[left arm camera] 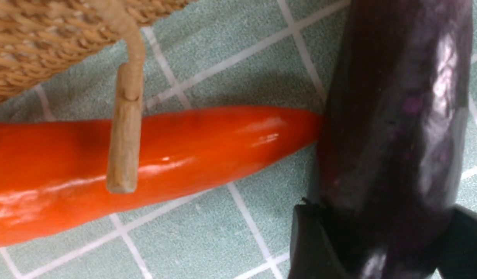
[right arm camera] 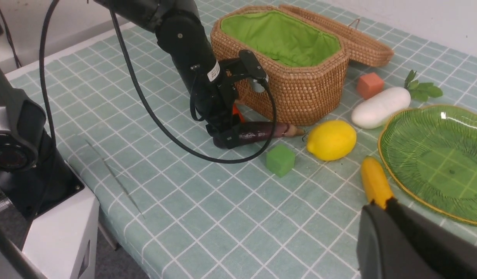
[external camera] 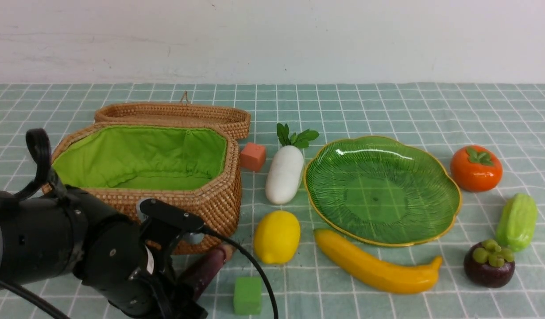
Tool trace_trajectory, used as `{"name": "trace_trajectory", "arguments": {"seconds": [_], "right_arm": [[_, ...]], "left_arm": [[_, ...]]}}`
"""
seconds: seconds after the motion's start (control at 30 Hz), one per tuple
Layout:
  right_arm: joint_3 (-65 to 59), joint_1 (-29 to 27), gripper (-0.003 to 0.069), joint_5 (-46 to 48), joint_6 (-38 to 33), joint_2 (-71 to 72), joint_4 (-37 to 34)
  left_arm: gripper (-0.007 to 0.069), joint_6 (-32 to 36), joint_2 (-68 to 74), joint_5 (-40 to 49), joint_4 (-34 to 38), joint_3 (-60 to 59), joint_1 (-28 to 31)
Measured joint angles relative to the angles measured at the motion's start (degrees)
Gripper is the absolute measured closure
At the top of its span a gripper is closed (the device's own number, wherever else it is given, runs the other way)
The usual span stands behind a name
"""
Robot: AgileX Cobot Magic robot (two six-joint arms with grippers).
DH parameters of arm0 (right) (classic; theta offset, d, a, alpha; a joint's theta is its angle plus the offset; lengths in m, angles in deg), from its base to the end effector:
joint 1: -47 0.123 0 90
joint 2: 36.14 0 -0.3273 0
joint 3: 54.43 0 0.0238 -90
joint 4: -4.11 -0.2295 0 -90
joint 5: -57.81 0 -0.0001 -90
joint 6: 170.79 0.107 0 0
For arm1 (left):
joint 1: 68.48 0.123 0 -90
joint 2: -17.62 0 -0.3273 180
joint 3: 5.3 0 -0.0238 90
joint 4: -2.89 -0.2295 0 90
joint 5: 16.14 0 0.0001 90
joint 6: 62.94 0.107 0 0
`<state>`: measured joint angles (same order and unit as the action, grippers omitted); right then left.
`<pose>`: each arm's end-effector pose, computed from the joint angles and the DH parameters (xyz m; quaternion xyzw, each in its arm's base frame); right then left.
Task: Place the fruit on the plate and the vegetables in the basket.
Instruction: Use the left arm to grab an eggplant and put it into the left basket
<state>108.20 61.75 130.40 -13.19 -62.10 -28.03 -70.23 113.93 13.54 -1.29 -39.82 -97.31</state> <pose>-0.0808 0.0349 0.4134 -0.3257 0.7499 0.2332 0.5265 0.2304 -0.1224 0.2155 0.2117 0.9623 -0.0304 0.1680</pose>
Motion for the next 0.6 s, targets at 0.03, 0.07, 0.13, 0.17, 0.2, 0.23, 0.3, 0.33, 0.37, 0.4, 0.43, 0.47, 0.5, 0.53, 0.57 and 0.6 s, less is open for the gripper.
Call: {"name": "trace_trajectory", "arguments": {"seconds": [0.03,0.07,0.13,0.17,0.2,0.23,0.3,0.33,0.37,0.4,0.43,0.47,0.5,0.53,0.57,0.6], "right_arm": [[0.0,0.0,0.0638,0.0,0.0,0.0,0.0],[0.0,0.0,0.0638,0.0,0.0,0.0,0.0],[0.0,0.0,0.0638,0.0,0.0,0.0,0.0],[0.0,0.0,0.0638,0.0,0.0,0.0,0.0],[0.0,0.0,0.0638,0.0,0.0,0.0,0.0],[0.0,0.0,0.0638,0.0,0.0,0.0,0.0],[0.0,0.0,0.0636,0.0,0.0,0.0,0.0],[0.0,0.0,0.0634,0.0,0.0,0.0,0.0],[0.0,0.0,0.0634,0.0,0.0,0.0,0.0],[0.0,0.0,0.0634,0.0,0.0,0.0,0.0],[0.0,0.0,0.0634,0.0,0.0,0.0,0.0],[0.0,0.0,0.0634,0.0,0.0,0.0,0.0],[0.0,0.0,0.0633,0.0,0.0,0.0,0.0],[0.0,0.0,0.0633,0.0,0.0,0.0,0.0],[0.0,0.0,0.0631,0.0,0.0,0.0,0.0],[0.0,0.0,0.0631,0.0,0.0,0.0,0.0]], "left_arm": [[0.024,0.0,0.0,0.1,0.0,0.0,0.0],[0.024,0.0,0.0,0.1,0.0,0.0,0.0],[0.024,0.0,0.0,0.8,0.0,0.2,-0.1],[0.024,0.0,0.0,1.7,0.0,0.4,-0.3],[0.024,0.0,0.0,1.9,0.0,0.5,-0.3],[0.024,0.0,-0.1,3.2,-0.1,0.8,-0.8],[0.024,0.0,-0.5,5.4,-0.1,1.0,-1.8],[0.024,0.1,-1.5,7.4,-0.2,1.3,-3.0],[0.024,0.1,-2.6,8.9,-0.5,1.6,-4.0],[0.024,0.1,-3.8,10.4,-0.9,2.0,-5.0],[0.024,0.1,-5.1,11.8,-1.3,2.6,-5.9],[0.024,0.1,-5.4,12.1,-1.4,2.7,-6.0],[0.024,0.1,-7.6,14.6,-2.2,3.7,-7.0],[0.024,0.1,-9.2,16.6,-3.0,4.5,-7.4],[0.024,0.2,-11.6,19.3,-4.1,5.7,-7.5],[0.024,0.3,-12.3,20.7,-4.6,6.1,-7.6]]}}
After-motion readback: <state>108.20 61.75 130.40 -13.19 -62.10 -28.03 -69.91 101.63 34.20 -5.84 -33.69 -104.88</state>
